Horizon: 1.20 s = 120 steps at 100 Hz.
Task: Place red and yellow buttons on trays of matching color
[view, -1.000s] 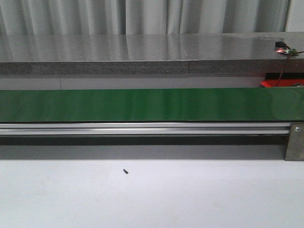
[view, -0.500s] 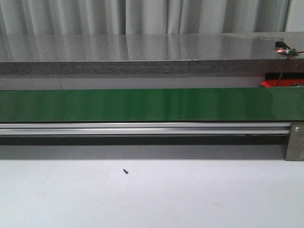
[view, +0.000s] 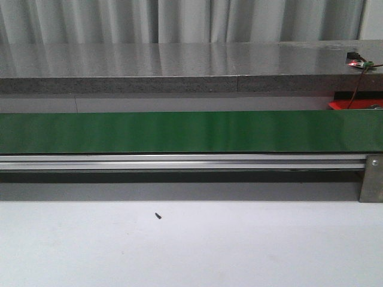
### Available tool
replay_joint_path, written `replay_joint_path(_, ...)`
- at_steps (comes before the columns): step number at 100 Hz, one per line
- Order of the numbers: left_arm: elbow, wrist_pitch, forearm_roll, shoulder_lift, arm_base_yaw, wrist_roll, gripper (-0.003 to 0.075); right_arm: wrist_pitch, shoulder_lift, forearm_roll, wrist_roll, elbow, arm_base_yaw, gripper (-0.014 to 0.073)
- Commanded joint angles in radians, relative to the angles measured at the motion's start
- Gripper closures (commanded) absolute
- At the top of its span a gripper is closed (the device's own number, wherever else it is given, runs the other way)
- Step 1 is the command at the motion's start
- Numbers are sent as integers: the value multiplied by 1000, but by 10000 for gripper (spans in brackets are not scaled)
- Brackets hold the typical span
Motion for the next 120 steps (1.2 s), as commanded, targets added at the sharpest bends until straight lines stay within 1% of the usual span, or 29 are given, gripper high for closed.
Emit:
replay_joint_path(1, -35, -49, -7, -54, 3, -12, 174, -59, -4, -5, -8, -24, 2, 662)
replay_joint_path(8, -35, -53, -7, -54, 3, -12, 178, -59, -4, -5, -8, -24, 2, 662)
replay_joint_path(27, -35, -50, -7, -48, 3, -12, 293, -59, -4, -5, -8, -24, 2, 662)
replay_joint_path(45, -35, -37, -7, -36, 3, -12, 341, -59, -4, -5, -8, -24, 2, 662)
replay_joint_path(67, -35, -41, -5, -36, 3, -12, 501, -59, -4, -5, -8, -24, 2, 662)
replay_joint_path(76, -35, -41, -5, -38, 3, -12, 543, -59, -4, -5, -8, -24, 2, 662)
replay_joint_path(100, -35, 3, 49, -117, 3, -8, 547, -59, -4, -5, -8, -24, 2, 662)
replay_joint_path(111, -35, 4, 51, -185, 3, -8, 548, -59, -4, -5, -8, -24, 2, 662)
replay_joint_path(120, -33, 31, 40, -238, 0, -3, 548, -59, -4, -5, -8, -24, 2, 662)
